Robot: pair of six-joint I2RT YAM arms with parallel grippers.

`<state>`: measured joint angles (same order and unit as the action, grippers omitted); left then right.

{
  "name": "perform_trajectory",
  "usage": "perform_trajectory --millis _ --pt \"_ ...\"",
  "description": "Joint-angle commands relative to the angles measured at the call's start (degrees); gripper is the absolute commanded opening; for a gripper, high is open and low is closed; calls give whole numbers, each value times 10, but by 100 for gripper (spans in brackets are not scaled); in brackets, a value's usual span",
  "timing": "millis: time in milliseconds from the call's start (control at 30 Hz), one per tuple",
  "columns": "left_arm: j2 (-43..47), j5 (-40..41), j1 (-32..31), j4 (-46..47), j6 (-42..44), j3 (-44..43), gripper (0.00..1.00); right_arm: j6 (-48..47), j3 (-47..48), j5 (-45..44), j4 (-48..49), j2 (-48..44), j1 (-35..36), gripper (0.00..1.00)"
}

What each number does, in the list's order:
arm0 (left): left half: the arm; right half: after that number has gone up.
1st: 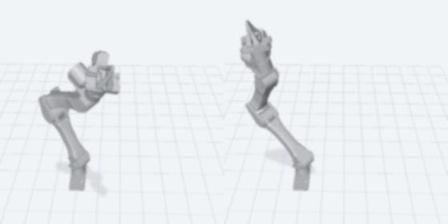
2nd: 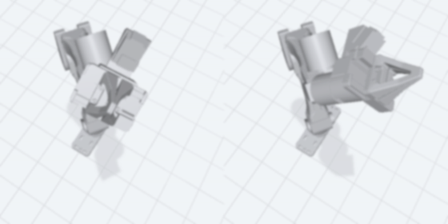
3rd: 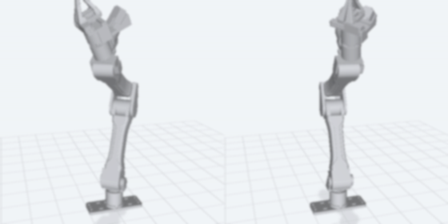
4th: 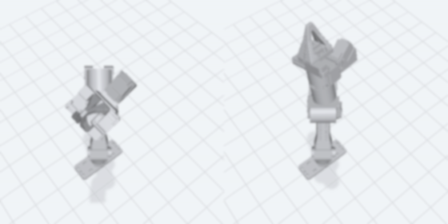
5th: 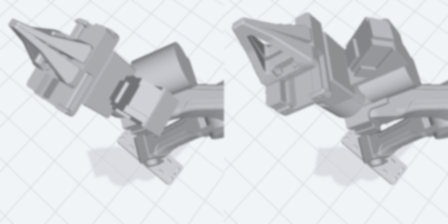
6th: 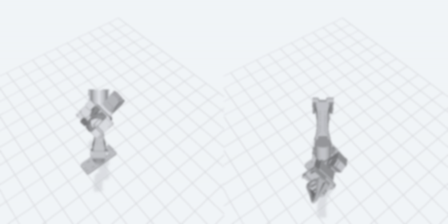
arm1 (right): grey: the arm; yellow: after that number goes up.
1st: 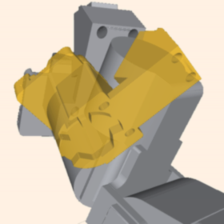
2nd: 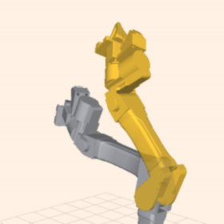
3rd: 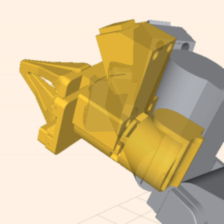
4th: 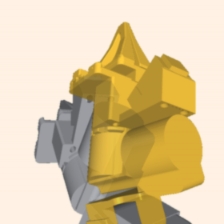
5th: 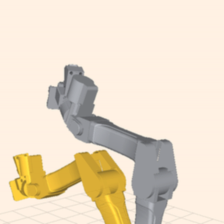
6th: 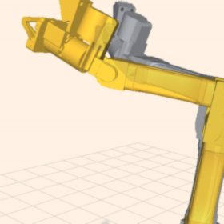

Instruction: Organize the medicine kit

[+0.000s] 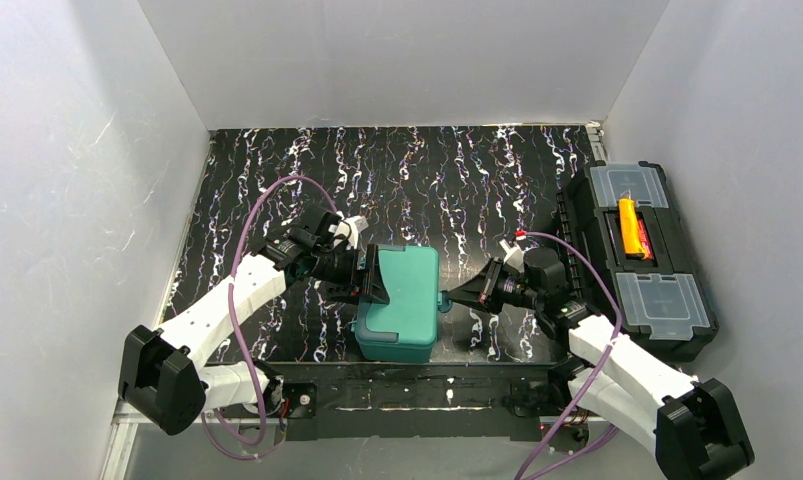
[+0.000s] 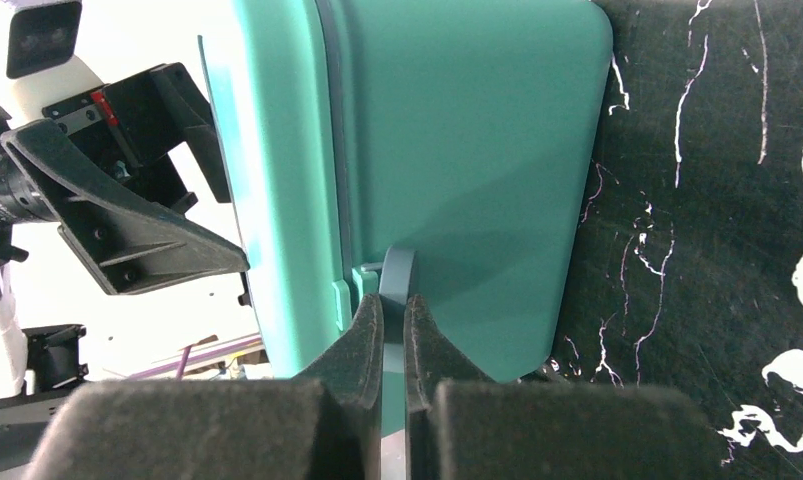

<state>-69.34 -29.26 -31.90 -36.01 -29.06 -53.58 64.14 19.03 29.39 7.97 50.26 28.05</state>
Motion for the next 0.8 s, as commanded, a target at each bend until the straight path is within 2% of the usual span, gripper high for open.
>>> perform_trajectory --millis 0,300,767 --pt "-6 -1 -4 9 6 11 76 -23 36 15 -30 -5 -1 1" --pt "-8 2 -4 9 10 11 77 -88 129 -3 -155 -3 -1 1" --pt "-24 3 -7 15 17 9 76 -120 203 -1 -208 35 20 1"
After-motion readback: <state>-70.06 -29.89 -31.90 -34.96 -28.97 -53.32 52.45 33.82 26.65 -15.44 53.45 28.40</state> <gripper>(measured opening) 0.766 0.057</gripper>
